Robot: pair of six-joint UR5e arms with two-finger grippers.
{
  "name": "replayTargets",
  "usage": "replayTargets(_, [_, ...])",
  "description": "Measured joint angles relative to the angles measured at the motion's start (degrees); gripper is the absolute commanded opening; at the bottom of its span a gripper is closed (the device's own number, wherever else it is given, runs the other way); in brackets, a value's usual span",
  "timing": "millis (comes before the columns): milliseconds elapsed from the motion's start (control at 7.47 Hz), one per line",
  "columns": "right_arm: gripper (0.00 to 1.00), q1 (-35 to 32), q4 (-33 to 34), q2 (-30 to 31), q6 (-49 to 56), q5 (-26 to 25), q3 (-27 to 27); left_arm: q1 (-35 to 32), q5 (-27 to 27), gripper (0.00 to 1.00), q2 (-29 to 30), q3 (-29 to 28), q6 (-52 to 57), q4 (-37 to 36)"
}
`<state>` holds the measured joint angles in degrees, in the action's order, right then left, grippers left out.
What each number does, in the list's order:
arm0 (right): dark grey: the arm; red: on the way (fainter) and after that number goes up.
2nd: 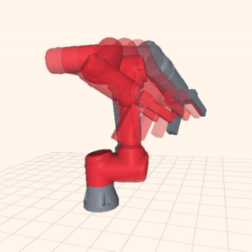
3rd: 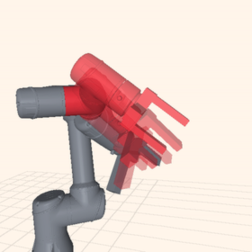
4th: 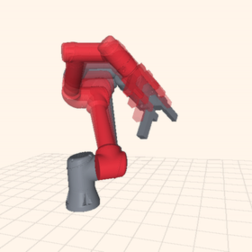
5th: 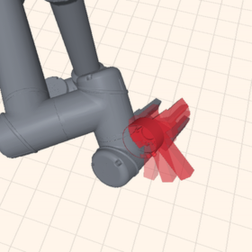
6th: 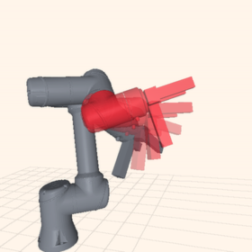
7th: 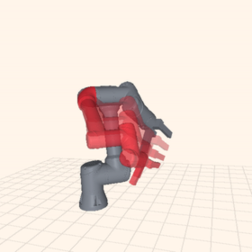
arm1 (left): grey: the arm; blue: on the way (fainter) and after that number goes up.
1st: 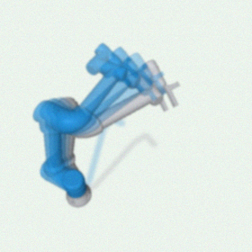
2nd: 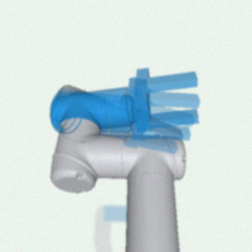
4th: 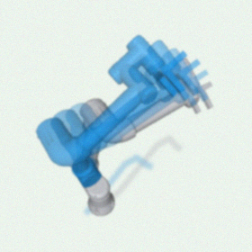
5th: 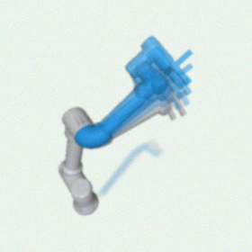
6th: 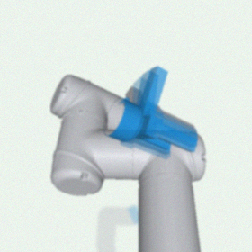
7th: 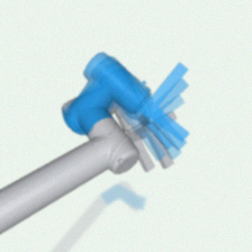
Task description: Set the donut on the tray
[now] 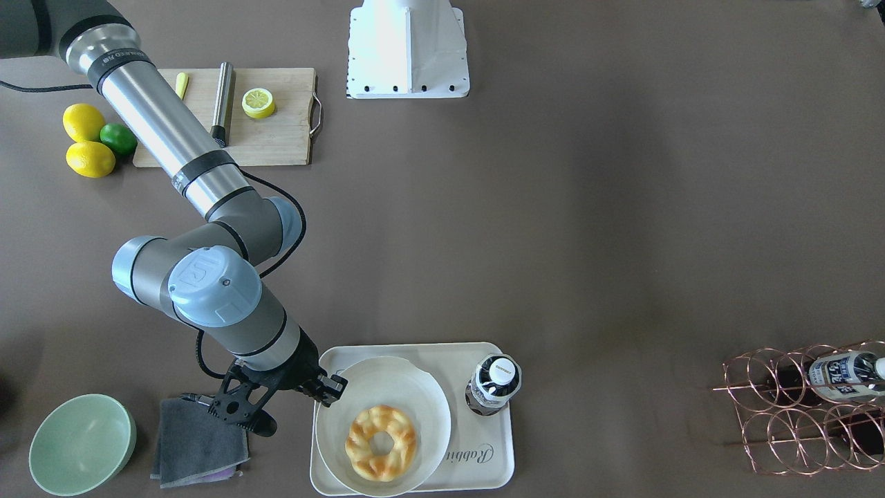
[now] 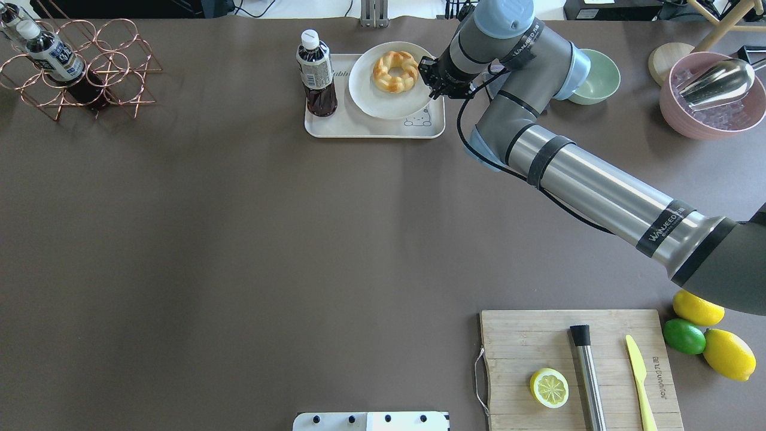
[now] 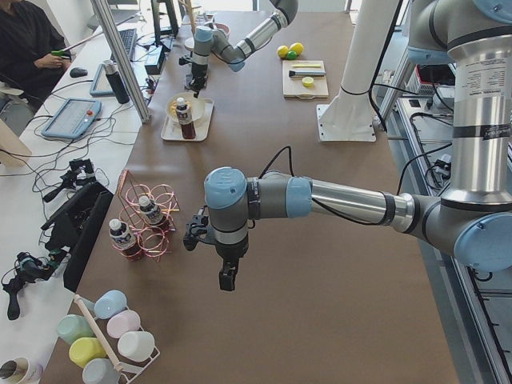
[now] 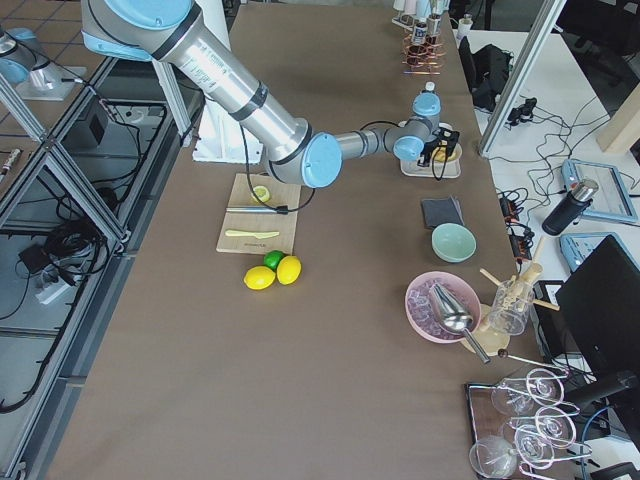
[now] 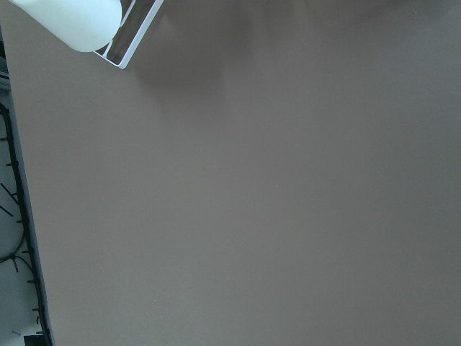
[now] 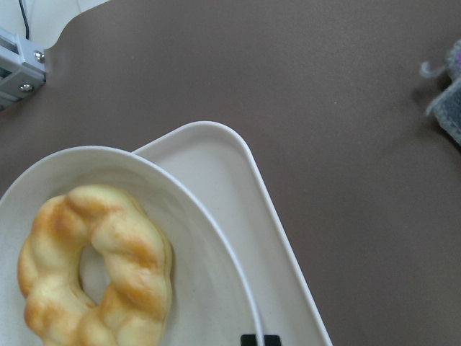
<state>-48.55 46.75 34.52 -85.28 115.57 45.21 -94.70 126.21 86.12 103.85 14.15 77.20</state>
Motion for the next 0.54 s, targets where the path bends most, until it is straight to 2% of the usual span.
replayTargets(134, [0.91, 0.27, -0.96, -0.45, -0.43, -0.63, -0.97, -0.02, -0.03, 0.98, 0.05, 0.02, 0.00, -0.02])
replayTargets(268, [1.00, 0.40, -1.36, -0.59, -1.12, -0.90, -0.96, -0.04, -0.03, 0.98, 0.14, 0.03, 0.00, -0.03])
replayTargets(535, [1.00, 0.53, -1.50, 0.00, -1.70, -1.02, 0.53, -0.04, -0.01, 0.98, 0.41, -0.07, 0.00, -0.03])
